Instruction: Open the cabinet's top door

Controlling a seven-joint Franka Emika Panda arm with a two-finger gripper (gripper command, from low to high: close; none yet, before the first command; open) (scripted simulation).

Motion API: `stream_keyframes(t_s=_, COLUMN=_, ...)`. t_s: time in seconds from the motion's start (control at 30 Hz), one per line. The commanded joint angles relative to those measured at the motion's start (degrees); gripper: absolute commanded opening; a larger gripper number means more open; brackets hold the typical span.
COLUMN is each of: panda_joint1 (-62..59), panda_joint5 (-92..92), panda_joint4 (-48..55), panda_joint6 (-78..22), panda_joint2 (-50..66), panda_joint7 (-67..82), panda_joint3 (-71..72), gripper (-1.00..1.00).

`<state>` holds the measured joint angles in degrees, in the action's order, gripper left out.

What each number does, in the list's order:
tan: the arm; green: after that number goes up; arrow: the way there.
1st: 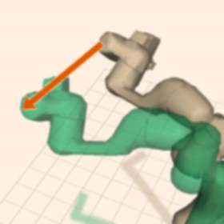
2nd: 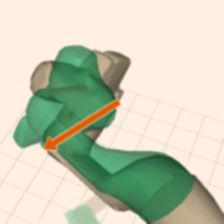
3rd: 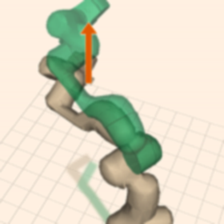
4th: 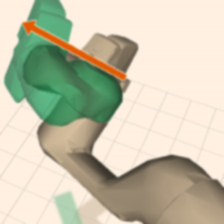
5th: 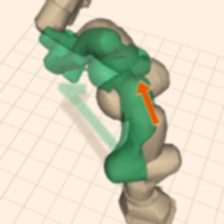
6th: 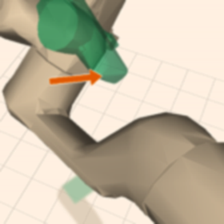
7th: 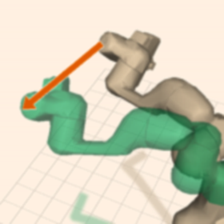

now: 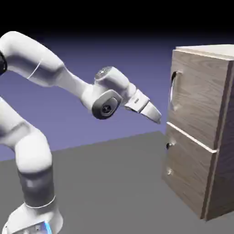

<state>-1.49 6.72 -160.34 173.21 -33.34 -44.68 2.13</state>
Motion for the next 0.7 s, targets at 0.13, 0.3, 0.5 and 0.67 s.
stream_keyframes(t_s=0.13, panda_joint1=-4.04, panda_joint5=12.46, panda_joint4=1.23, panda_joint6=-1.48, panda_joint2=-1.26, panda_joint7=-4.13, panda_joint3=3.94, gripper=1.0)
stream_keyframes(t_s=0.3, panda_joint1=-8.07, panda_joint5=24.93, panda_joint4=2.45, panda_joint6=-2.95, panda_joint2=-2.51, panda_joint7=-8.25, panda_joint3=7.89, gripper=1.0)
stream_keyframes(t_s=0.5, panda_joint1=-12.92, panda_joint5=39.88, panda_joint4=3.93, panda_joint6=-4.73, panda_joint2=-4.02, panda_joint7=-13.2, panda_joint3=12.62, gripper=1.0)
stream_keyframes(t_s=0.67, panda_joint1=-16.95, panda_joint5=52.34, panda_joint4=5.15, panda_joint6=-6.2, panda_joint2=-5.27, panda_joint7=-17.33, panda_joint3=16.56, gripper=1.0)
